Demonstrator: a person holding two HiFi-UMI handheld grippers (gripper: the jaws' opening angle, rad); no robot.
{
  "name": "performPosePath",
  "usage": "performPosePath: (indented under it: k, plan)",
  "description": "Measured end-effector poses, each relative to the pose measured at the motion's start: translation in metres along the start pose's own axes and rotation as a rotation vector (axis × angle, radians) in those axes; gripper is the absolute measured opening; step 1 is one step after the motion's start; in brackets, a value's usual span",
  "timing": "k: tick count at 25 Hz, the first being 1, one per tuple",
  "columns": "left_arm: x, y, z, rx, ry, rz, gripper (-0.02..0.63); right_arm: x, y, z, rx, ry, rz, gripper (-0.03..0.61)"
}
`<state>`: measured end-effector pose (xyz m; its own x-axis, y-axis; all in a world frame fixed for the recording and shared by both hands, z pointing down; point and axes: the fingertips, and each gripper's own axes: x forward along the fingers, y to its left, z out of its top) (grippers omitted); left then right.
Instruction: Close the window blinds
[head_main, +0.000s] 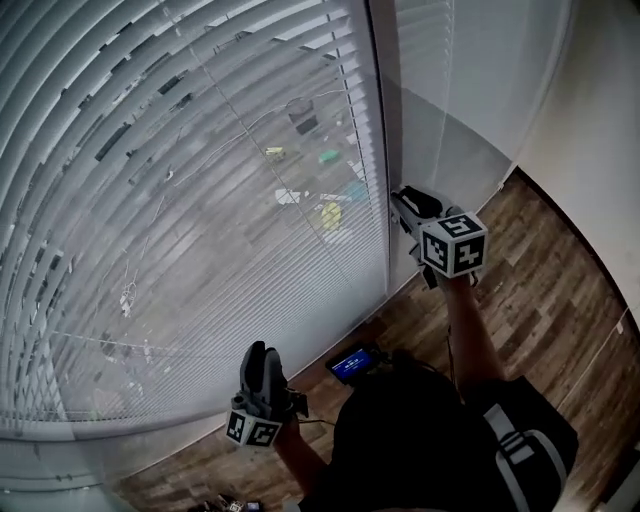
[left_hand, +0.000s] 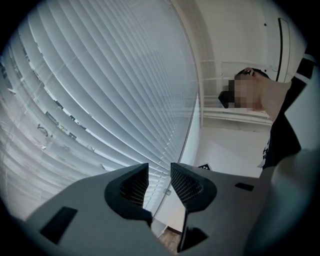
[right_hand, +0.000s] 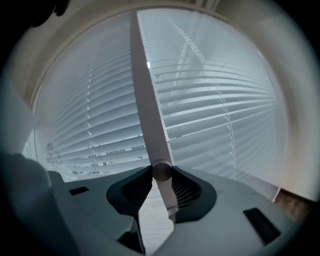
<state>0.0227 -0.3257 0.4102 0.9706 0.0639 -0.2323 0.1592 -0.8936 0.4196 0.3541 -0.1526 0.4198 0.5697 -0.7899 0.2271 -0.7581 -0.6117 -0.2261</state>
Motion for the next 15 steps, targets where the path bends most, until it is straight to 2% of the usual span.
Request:
performPosePath:
  k: [2,4,6,11,13,15]
  plan:
    - [-0.009,0.001,-0.002,-0.008,-0.001,0.003,0.138,-0.004,0.006,-0.005,0.075,-0.010,0.040,0.130]
    - [-0.011,-0.001,-0.001,-0.010,0.000,0.000,0.138,-0.007,0.011,-0.004,0.040,-0.027,0.053,0.130]
    - [-0.006,-0.003,0.000,-0.004,0.005,-0.009,0.138,-0.010,0.014,0.002,-0.083,-0.047,0.030,0.134]
    - [-0.003,-0.006,-0.001,0.004,0.007,-0.016,0.138,-0.018,0.020,0.008,-0.507,-0.043,-0.135,0.149]
    - [-0.003,-0.006,-0.001,0.004,0.006,-0.014,0.138,-0.018,0.022,0.009,-0.620,-0.035,-0.182,0.149]
    - [-0.001,-0.006,-0.001,0.003,0.004,-0.012,0.138,-0.016,0.022,0.009,-0.691,-0.014,-0.210,0.147]
